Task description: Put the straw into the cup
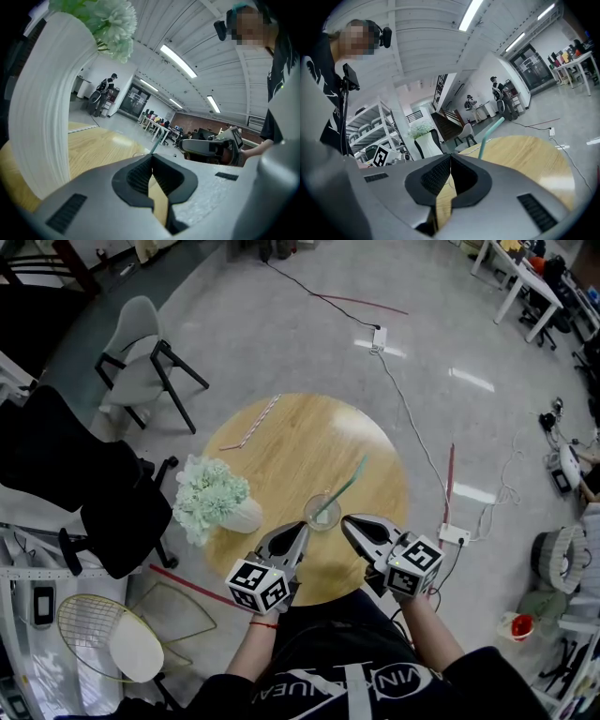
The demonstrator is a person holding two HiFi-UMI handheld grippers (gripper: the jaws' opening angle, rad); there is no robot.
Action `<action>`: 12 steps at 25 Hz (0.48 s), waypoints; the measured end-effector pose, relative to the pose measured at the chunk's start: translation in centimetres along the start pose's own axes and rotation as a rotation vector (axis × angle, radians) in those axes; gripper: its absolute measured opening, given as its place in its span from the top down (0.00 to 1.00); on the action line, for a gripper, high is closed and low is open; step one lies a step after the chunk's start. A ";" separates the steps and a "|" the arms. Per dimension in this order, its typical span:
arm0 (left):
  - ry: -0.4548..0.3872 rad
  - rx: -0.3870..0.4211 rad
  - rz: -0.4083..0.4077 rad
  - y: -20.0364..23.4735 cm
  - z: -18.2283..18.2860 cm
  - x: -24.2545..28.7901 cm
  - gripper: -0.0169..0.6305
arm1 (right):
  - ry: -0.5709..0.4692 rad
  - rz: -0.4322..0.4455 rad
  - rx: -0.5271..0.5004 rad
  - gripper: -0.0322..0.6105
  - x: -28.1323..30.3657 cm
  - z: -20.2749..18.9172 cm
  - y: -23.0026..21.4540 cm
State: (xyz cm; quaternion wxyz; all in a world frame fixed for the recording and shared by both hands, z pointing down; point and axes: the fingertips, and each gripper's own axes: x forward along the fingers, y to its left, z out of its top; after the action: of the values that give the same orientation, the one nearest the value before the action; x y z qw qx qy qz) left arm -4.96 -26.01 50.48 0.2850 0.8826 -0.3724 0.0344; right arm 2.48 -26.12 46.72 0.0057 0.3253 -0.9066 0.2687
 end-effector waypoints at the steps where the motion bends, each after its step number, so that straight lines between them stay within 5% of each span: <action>1: -0.001 0.003 -0.002 0.0 0.1 -0.1 0.96 | 0.002 0.005 -0.004 0.94 0.1 0.0 0.2; 12: -0.015 0.020 -0.022 -0.6 0.9 -1.0 0.96 | 0.008 0.016 -0.028 0.94 -0.3 0.1 1.6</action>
State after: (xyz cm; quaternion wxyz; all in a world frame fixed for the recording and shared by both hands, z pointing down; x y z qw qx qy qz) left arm -5.41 -25.56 49.18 0.2739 0.8896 -0.3643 0.0283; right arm 1.78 -25.02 45.79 0.0117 0.3169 -0.9129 0.2571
